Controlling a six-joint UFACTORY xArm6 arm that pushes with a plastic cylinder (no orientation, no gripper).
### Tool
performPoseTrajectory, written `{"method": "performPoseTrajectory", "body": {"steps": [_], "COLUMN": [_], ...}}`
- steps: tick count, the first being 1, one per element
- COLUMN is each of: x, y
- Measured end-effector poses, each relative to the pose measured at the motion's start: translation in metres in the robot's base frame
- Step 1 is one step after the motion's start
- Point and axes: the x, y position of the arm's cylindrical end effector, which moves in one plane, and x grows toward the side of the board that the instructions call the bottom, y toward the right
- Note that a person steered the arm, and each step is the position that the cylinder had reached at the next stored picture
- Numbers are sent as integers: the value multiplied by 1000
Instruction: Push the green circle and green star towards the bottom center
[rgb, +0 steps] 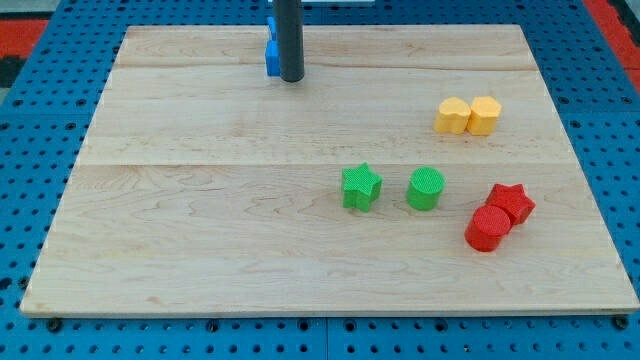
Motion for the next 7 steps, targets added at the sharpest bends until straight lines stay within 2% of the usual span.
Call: {"method": "performPoseTrajectory", "body": {"steps": [3,4,7], "x": [9,65,142], "y": [11,77,221]}}
